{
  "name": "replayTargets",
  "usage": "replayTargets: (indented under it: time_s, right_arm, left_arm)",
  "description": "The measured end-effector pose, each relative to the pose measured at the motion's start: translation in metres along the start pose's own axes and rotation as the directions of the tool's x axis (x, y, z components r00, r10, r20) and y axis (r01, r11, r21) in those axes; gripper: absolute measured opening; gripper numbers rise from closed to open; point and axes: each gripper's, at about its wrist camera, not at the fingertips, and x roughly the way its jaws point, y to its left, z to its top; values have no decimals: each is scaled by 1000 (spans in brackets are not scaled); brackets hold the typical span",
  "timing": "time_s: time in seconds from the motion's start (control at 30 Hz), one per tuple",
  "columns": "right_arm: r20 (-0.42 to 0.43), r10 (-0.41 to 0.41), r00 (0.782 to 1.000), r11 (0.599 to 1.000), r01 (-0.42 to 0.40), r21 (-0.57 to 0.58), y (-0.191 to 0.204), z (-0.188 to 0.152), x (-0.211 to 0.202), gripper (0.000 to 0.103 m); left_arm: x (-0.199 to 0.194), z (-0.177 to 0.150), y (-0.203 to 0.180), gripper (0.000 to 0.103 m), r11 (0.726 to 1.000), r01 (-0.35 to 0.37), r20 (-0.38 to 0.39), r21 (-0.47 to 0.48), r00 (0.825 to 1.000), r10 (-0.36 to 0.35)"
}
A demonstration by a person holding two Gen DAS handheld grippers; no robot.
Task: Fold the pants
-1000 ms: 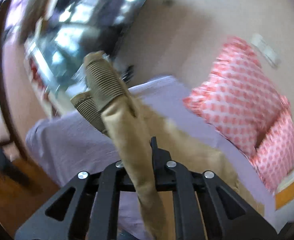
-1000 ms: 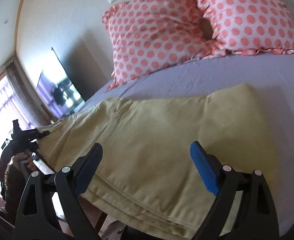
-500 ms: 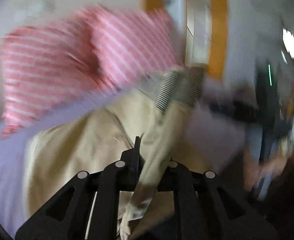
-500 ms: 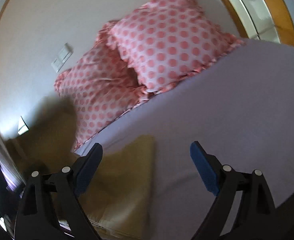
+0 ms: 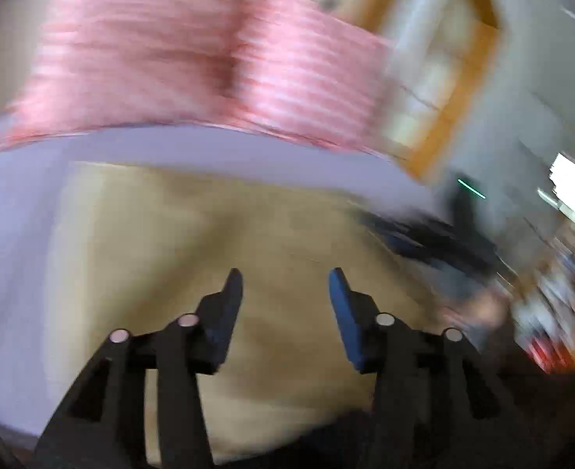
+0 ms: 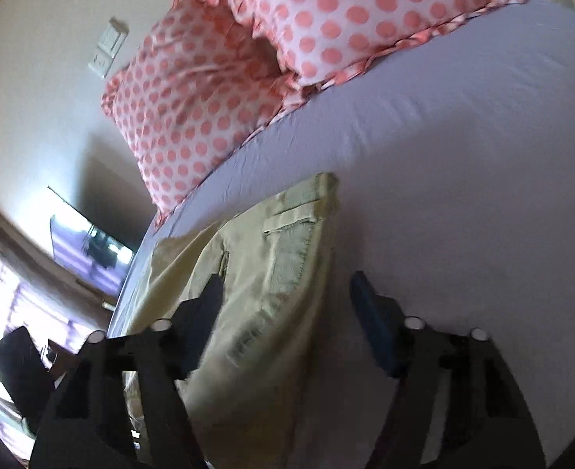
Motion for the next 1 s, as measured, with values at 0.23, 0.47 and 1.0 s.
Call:
replayTargets:
  time_s: [0.23,0.47,1.0]
  right_arm:
    - [-75,54,996,999,-54,-1,0,12,16,47]
    - [-124,108,986,994,-104,37,-9,22,27,32]
    - [-59,253,966,966,-249,68,22,133,58,10]
  left_arm:
    - [27,22,96,60,984,-133,-161,-117,980,114]
    - [64,37,105,65,986,43,-246,-163,966,-83]
    - [112,147,98,10,989,-96,-135,-109,987,81]
